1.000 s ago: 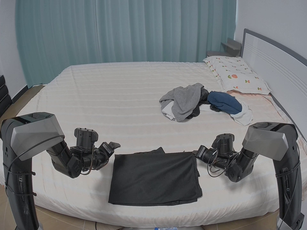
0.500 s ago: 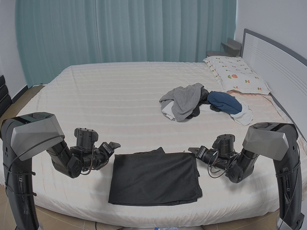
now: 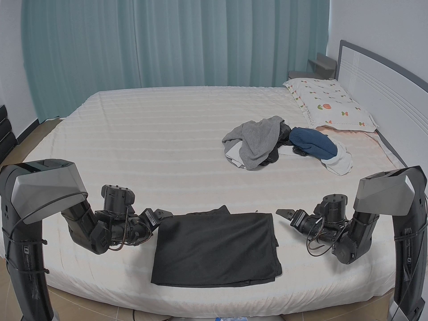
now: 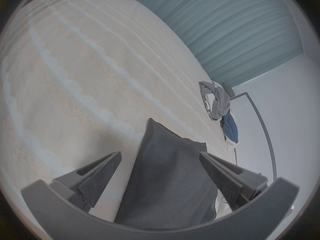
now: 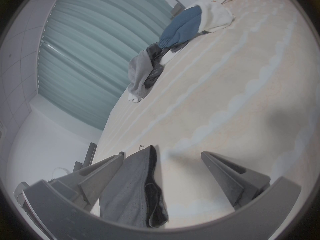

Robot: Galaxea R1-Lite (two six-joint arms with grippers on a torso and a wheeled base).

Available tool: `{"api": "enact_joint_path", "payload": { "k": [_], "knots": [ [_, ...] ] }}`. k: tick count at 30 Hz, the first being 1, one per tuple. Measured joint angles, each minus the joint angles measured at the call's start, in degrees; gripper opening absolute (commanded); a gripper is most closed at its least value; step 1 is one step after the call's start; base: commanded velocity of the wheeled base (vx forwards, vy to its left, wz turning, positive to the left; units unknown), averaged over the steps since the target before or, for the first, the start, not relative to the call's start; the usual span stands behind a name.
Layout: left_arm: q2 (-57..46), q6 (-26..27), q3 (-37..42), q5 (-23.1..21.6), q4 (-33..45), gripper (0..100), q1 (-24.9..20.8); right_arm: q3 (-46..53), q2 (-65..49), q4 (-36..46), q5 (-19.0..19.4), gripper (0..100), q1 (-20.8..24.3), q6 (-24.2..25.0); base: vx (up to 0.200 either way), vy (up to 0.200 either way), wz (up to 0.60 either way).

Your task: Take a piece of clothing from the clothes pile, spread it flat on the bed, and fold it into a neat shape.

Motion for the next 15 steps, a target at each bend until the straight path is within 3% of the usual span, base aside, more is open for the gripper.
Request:
{"api": "enact_joint_path", "payload": {
  "k": [5, 11, 15],
  "knots": [
    [-0.2, 0.1, 0.2, 0.1, 0.0, 100, 0.0, 0.4, 0.3, -1.7, 0.2, 100, -0.3, 2.3, -0.2, 0.0, 0.0],
    [-0.2, 1.5, 0.4, 0.5, 0.0, 100, -0.6, 0.6, 0.7, -3.2, 0.2, 100, -0.2, 2.6, 0.0, 0.0, 0.0],
    [-0.1, 5.9, 0.6, 0.5, -0.1, 100, -0.8, 0.7, 1.0, -3.4, 0.2, 100, -0.2, 2.6, 0.0, 0.0, 0.0]
  ]
}}
